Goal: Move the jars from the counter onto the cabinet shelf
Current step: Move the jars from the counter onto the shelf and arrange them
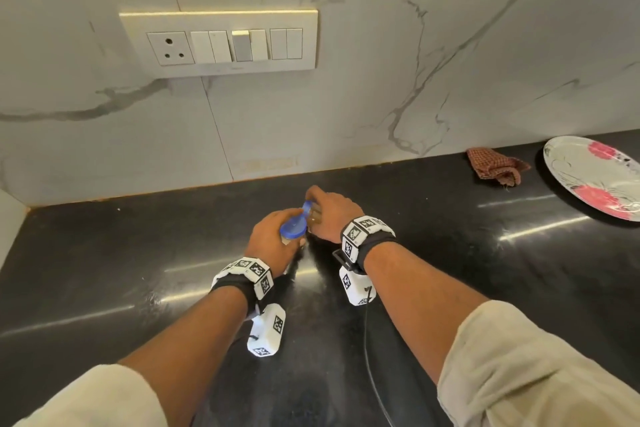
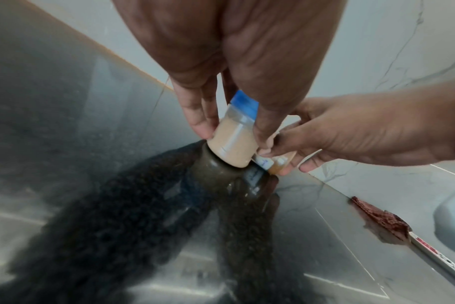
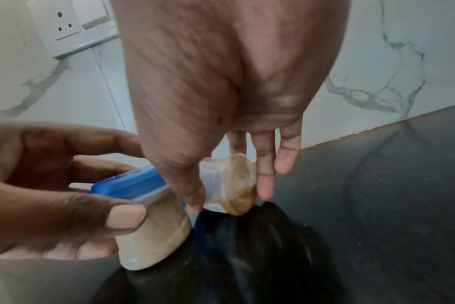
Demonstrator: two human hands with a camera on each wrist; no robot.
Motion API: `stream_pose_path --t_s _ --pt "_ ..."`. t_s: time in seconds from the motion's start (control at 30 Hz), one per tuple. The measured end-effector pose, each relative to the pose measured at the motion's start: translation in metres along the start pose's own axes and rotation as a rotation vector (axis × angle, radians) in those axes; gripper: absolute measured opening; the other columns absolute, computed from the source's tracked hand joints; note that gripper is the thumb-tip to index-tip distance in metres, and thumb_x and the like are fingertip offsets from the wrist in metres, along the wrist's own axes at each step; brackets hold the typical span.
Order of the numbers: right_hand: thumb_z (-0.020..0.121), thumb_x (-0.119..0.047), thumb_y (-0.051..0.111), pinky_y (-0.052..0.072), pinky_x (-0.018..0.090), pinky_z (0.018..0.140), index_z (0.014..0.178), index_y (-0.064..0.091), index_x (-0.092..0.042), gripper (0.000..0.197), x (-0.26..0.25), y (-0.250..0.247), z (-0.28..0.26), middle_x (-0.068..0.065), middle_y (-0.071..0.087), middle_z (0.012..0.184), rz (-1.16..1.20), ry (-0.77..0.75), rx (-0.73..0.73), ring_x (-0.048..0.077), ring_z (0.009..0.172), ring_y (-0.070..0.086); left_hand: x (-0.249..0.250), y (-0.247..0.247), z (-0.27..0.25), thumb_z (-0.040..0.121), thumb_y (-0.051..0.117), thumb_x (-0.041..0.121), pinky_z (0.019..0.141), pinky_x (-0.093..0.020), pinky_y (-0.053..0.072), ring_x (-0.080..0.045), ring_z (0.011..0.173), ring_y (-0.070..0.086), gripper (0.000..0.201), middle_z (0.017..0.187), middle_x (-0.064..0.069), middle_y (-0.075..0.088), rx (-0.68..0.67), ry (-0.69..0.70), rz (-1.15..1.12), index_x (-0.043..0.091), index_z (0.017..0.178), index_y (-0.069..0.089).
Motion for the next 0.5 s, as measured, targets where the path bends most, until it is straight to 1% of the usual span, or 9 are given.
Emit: stream_pose_path --t_s 0.03,0.07,0.13,0.2,0.27,0.33,0.37,0.43,0.5 --pt "0.089 -0.037 0.073 0.058 0.047 0.089 0.131 0.048 -0.027 0.050 0.004 0.000 -0.002 0.008 0.069 0.117 0.002 0.026 0.029 0.040 0.107 0.070 0.000 0.000 -0.001 0.084 0.080 0.019 0.099 -0.026 0.043 -0.021 0.118 0.065 0.050 0.129 -0.001 0.069 -0.006 0.000 0.004 0.024 0.132 0.067" --pt "0.088 -0.036 0.075 0.057 0.048 0.090 0.134 0.047 -0.025 0.054 0.007 -0.001 -0.004 0.008 0.069 0.118 0.022 0.052 0.047 0.040 0.108 0.070 -0.001 -0.002 -0.002 0.084 0.079 0.021 0.101 -0.026 0.043 -0.019 0.119 0.064 0.051 0.131 0.000 0.068 -0.006 0.004 0.010 0.024 0.133 0.066" --pt "0.085 -0.039 0.081 0.057 0.048 0.096 0.149 0.042 -0.027 0.076 0.014 -0.005 -0.014 0.008 0.068 0.130 0.145 0.092 0.085 0.037 0.114 0.069 -0.001 -0.007 -0.005 0.085 0.079 0.022 0.104 -0.028 0.044 -0.014 0.118 0.061 0.055 0.133 0.004 0.066 0.000 0.008 0.012 0.027 0.137 0.063" --pt "0.083 -0.042 0.085 0.055 0.048 0.103 0.155 0.040 -0.028 0.086 0.019 -0.012 -0.029 0.006 0.065 0.137 0.332 0.106 0.129 0.032 0.118 0.068 0.004 -0.014 -0.010 0.084 0.080 0.022 0.105 -0.035 0.049 -0.011 0.112 0.060 0.056 0.129 0.006 0.066 0.019 0.031 0.007 0.028 0.137 0.063" --pt "0.082 -0.042 0.087 0.056 0.044 0.103 0.151 0.046 -0.030 0.081 0.020 -0.022 -0.046 0.001 0.067 0.130 0.495 0.086 0.205 0.025 0.114 0.069 0.014 -0.021 -0.014 0.084 0.080 0.025 0.099 -0.042 0.054 -0.011 0.106 0.062 0.055 0.123 0.009 0.066 0.045 0.084 0.001 0.030 0.136 0.063" --pt "0.085 -0.040 0.086 0.057 0.034 0.093 0.143 0.052 -0.033 0.068 0.019 -0.041 -0.070 -0.008 0.068 0.114 0.607 0.053 0.282 0.013 0.102 0.070 0.033 -0.029 -0.019 0.085 0.078 0.030 0.092 -0.043 0.057 -0.010 0.106 0.063 0.054 0.121 0.012 0.064 0.076 0.156 -0.011 0.032 0.136 0.061" --pt "0.086 -0.039 0.086 0.055 0.029 0.090 0.140 0.054 -0.034 0.063 0.018 -0.054 -0.082 -0.010 0.069 0.110 0.644 0.026 0.316 0.009 0.099 0.071 0.048 -0.035 -0.021 0.086 0.077 0.031 0.090 -0.041 0.058 -0.009 0.108 0.063 0.053 0.122 0.013 0.063 0.098 0.193 -0.023 0.033 0.137 0.061" --pt "0.086 -0.039 0.088 0.055 0.025 0.089 0.134 0.057 -0.036 0.057 0.013 -0.078 -0.106 -0.009 0.072 0.110 0.695 -0.031 0.368 0.007 0.100 0.073 0.078 -0.046 -0.024 0.087 0.076 0.030 0.089 -0.039 0.058 -0.005 0.111 0.062 0.051 0.123 0.015 0.063 0.133 0.255 -0.065 0.034 0.135 0.060" --pt "0.084 -0.042 0.088 0.059 0.028 0.092 0.131 0.058 -0.040 0.055 0.009 -0.110 -0.133 -0.010 0.075 0.114 0.703 -0.087 0.424 0.006 0.101 0.074 0.118 -0.058 -0.030 0.087 0.075 0.026 0.089 -0.038 0.056 -0.004 0.107 0.061 0.048 0.120 0.015 0.063 0.158 0.338 -0.078 0.033 0.132 0.062"
Point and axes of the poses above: each hand's wrist, its own z-axis towards the middle knuckle, its own y-axis out of the palm, x = y × z, the point moved 2 cm from there along z, towards the middle knuckle
